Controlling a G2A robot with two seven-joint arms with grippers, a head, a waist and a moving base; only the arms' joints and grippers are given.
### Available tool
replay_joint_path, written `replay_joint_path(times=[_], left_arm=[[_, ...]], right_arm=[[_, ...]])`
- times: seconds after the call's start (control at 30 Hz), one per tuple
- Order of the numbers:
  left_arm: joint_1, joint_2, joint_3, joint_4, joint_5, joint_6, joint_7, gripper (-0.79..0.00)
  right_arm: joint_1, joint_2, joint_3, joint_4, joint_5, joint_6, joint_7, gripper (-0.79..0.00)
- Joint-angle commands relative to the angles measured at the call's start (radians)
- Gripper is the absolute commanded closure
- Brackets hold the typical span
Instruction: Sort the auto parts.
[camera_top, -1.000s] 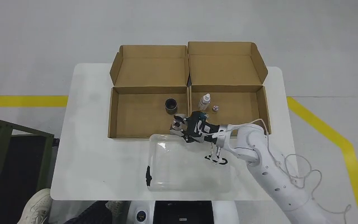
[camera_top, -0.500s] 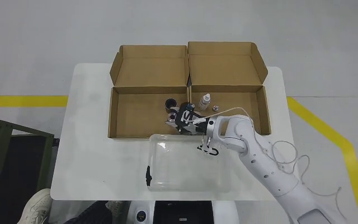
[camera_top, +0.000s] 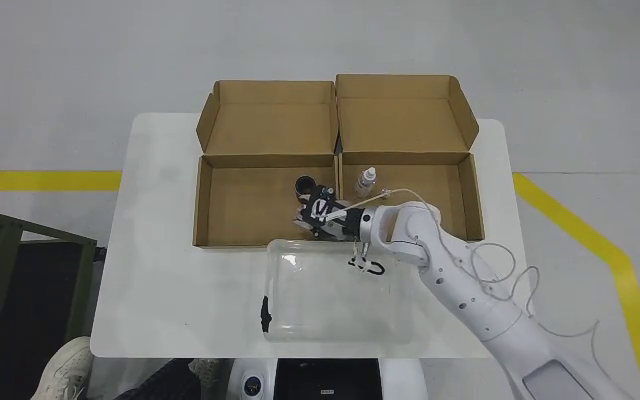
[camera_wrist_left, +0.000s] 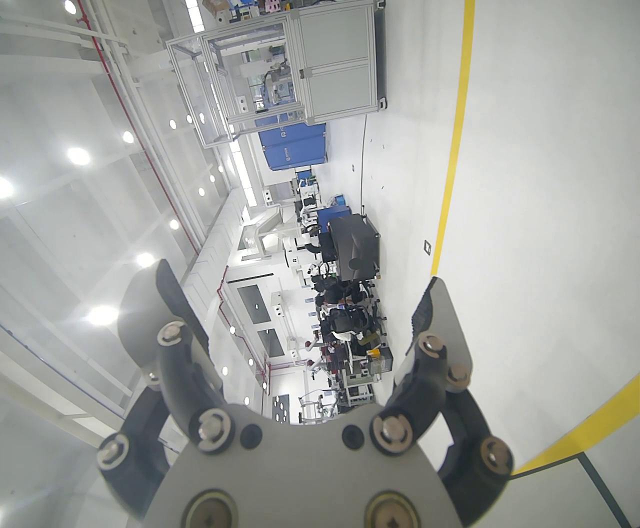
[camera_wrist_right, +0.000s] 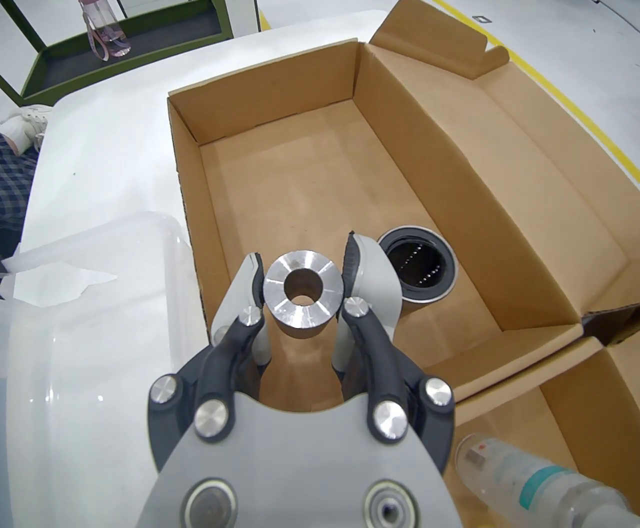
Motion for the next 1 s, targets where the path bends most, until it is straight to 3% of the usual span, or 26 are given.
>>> replay_joint_path(times=[0.0,0.6,0.77,0.97], left_arm=[[0.0,0.0,0.0,0.0,0.0,0.0,0.0,-0.785],[0.0,0.0,0.0,0.0,0.0,0.0,0.0,-0.785],[0.0,0.0,0.0,0.0,0.0,0.0,0.0,-0.785],[0.0,0.0,0.0,0.0,0.0,0.0,0.0,-0.785]], right_arm=[[0.006,-0.003,-0.005,0.008,-0.002,-0.002,0.002,0.0],[0.062,-0.037,-0.046,0.113,0.01,-0.006,0.034,0.0],[0.071,-0.044,-0.052,0.127,0.006,-0.004,0.042,-0.166],[0.072,-0.048,-0.052,0.132,-0.003,-0.006,0.05,-0.228]])
